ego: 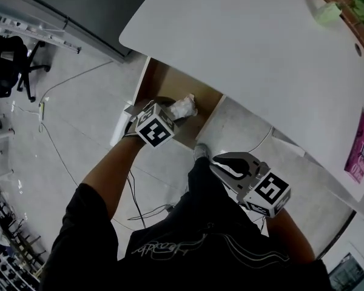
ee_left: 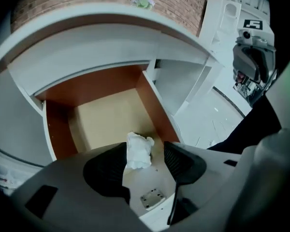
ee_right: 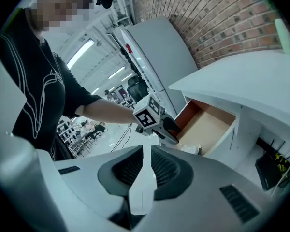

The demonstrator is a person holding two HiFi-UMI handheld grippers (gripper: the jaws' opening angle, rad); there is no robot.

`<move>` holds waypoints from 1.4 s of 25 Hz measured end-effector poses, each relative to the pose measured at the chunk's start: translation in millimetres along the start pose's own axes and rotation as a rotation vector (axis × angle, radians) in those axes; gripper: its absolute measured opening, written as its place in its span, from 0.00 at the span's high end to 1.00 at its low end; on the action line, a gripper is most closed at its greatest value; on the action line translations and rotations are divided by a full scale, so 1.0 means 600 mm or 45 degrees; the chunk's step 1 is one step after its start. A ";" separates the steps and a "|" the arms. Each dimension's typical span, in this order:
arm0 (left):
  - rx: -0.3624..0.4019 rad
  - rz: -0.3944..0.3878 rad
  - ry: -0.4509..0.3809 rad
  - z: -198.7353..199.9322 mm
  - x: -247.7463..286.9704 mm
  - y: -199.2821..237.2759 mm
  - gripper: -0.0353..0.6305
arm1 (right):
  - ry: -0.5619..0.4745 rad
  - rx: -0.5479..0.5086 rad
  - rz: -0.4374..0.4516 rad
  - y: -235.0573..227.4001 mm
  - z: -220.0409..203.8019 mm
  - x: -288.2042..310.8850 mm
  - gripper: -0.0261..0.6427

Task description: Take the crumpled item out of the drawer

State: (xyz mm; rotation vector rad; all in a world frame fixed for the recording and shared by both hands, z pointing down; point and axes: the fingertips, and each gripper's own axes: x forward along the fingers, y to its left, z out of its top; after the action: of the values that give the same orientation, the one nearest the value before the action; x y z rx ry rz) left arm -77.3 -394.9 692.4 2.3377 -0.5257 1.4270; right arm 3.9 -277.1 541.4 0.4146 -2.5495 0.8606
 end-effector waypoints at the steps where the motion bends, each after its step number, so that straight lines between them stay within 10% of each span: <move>1: 0.006 -0.004 0.031 -0.005 0.022 0.010 0.56 | -0.012 -0.011 0.015 -0.011 -0.004 0.003 0.88; 15: 0.018 -0.111 0.238 -0.060 0.208 0.076 0.60 | -0.013 0.054 0.049 -0.096 -0.086 0.004 0.88; 35: 0.182 -0.092 0.283 -0.041 0.206 0.066 0.85 | -0.099 0.152 0.064 -0.105 -0.082 -0.001 0.88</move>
State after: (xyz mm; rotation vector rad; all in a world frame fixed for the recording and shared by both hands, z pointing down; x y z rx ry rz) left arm -62.8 -433.6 817.7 2.2392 -0.2836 1.7125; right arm 43.7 -294.2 608.5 0.4289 -2.5973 1.0381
